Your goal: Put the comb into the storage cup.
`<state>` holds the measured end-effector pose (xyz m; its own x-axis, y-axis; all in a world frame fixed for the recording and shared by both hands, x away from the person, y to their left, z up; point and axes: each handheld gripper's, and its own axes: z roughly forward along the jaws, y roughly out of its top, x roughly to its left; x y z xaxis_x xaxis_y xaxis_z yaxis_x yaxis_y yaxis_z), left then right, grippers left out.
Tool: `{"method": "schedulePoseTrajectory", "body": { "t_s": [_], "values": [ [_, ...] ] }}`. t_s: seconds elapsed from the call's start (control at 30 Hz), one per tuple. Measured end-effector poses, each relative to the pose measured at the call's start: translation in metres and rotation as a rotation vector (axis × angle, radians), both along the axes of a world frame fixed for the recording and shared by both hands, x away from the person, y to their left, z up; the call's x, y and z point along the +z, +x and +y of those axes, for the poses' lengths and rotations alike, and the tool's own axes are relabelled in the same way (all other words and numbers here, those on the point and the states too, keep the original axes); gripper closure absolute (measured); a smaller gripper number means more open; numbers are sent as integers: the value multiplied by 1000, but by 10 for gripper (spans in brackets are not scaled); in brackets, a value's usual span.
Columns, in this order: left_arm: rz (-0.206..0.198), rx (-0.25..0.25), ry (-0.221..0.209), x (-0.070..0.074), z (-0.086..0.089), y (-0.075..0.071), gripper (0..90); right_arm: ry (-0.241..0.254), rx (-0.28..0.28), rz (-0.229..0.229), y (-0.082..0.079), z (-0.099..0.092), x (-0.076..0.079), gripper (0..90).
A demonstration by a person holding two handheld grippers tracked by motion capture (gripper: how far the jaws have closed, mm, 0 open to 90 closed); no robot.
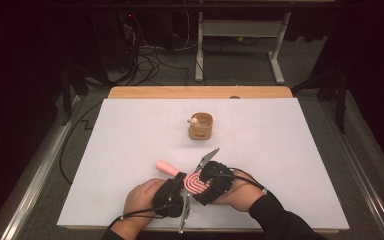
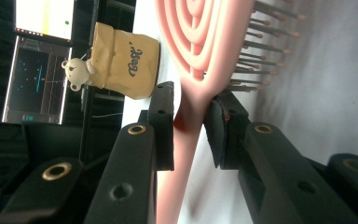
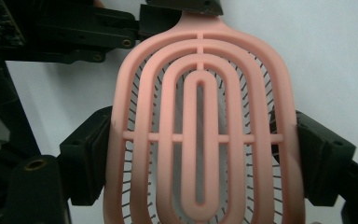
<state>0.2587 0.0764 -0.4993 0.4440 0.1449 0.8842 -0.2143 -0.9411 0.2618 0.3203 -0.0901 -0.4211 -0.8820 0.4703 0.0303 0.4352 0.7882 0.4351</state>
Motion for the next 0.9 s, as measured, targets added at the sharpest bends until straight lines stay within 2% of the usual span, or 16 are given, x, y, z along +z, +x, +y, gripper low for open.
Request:
{"method": "schedulePoseTrajectory", "body": {
  "t_s": [0.53,0.9],
  "values": [
    [14,-3,12,-1,0,2,728,-8,20,-7,-1,3,1,202],
    [-12,-5,35,-1,0,1,756,9,31,-9,0,3,5,200]
  ]
}}
